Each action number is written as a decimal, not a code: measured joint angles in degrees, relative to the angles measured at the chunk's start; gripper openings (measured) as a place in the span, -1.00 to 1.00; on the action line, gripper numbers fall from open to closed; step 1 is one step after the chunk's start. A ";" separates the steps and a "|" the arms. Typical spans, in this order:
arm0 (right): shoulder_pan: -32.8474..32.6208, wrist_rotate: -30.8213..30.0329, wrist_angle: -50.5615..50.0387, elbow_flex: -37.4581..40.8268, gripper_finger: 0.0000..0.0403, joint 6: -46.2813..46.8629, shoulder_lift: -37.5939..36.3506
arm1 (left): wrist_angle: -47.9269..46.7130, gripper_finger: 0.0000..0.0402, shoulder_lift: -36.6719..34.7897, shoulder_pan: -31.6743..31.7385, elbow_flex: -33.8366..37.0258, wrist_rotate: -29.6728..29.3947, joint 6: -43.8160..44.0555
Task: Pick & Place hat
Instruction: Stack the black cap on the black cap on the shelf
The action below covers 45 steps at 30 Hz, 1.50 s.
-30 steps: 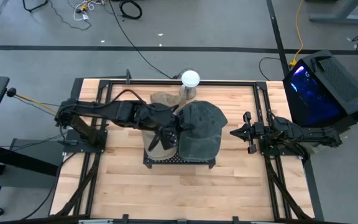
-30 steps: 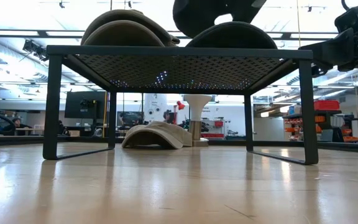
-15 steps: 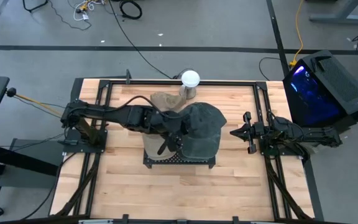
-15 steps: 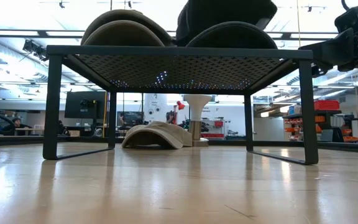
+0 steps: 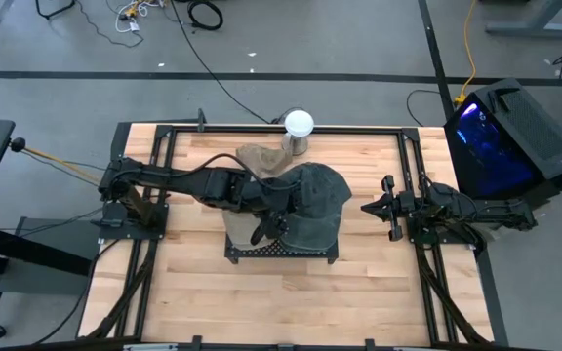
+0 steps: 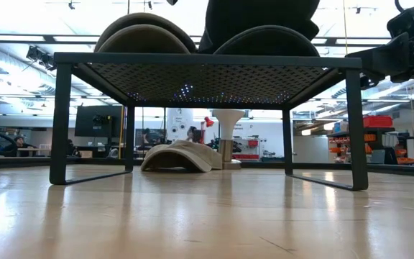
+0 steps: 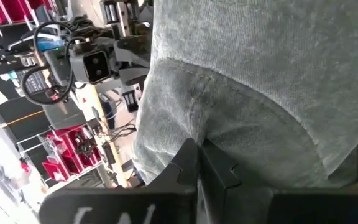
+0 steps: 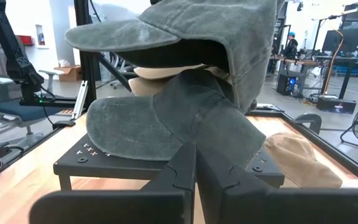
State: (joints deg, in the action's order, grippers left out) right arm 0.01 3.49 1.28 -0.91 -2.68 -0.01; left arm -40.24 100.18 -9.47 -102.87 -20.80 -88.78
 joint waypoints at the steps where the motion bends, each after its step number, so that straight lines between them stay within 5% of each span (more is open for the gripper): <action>1: 0.00 0.00 0.00 0.00 -0.93 0.00 0.00 | 0.01 -0.99 0.00 0.00 0.00 0.00 0.18; 45: 0.00 0.00 0.00 0.00 -0.93 0.00 0.00 | -1.94 -0.91 0.00 -1.42 0.00 -2.49 2.55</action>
State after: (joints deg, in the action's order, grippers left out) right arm 0.01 3.49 1.28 -0.91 -2.68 -0.01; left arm -42.18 100.18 -10.90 -102.87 -23.29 -86.23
